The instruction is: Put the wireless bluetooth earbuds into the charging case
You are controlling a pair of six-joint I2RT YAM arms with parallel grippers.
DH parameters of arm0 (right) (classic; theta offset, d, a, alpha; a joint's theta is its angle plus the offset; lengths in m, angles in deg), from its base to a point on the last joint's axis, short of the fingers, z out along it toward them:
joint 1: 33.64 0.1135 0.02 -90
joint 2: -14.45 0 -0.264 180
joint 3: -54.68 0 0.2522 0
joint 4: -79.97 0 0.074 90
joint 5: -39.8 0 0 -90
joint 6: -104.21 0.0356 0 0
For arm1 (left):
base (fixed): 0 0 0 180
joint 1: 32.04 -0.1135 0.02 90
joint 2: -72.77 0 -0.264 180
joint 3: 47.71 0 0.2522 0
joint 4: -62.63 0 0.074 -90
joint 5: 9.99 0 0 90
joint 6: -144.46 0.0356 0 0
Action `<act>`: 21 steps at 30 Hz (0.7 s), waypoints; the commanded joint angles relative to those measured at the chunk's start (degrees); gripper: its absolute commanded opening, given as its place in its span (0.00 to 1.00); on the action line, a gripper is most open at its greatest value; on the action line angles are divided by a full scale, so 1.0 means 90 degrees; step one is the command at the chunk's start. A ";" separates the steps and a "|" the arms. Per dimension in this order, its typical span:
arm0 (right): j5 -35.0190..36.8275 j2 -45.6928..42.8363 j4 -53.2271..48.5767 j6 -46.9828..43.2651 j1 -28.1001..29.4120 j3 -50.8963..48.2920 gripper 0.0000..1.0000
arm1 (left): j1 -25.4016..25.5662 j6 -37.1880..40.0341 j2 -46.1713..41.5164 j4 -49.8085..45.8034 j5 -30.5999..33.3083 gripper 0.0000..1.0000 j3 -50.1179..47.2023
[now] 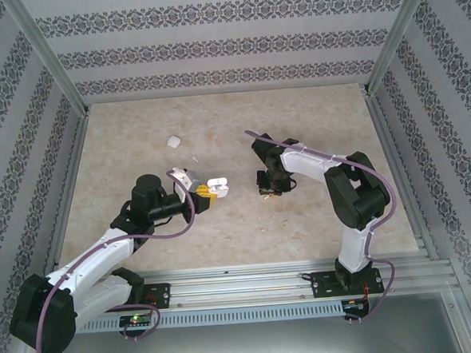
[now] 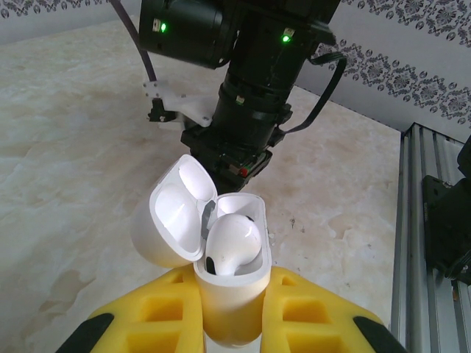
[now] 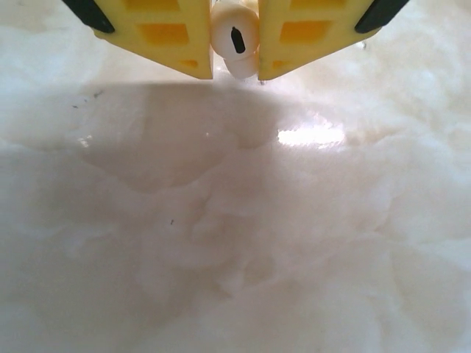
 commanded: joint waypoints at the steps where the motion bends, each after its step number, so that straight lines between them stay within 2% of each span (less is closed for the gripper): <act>1: 0.0577 -0.0601 -0.0377 -0.0630 0.0253 0.0363 0.15 | 0.0065 0.0005 0.0031 0.0228 -0.0303 0.00 -0.0002; 5: 0.1242 -0.1271 -0.0563 -0.0999 0.0538 0.0602 0.11 | 0.0067 -0.0153 0.0180 0.0373 -0.0572 0.00 0.0156; 10: 0.1598 -0.2237 -0.0223 -0.1453 0.0973 0.0755 0.07 | 0.0068 -0.0337 0.0312 0.0456 -0.0786 0.00 0.0380; 16: 0.1418 -0.3365 0.0993 -0.2373 0.1761 0.0501 0.07 | 0.0072 -0.0648 0.0340 0.0506 -0.1171 0.00 0.0669; 21: 0.1448 -0.3751 0.1454 -0.2961 0.2230 0.0421 0.07 | 0.0066 -0.0922 0.0309 0.0526 -0.1455 0.00 0.0816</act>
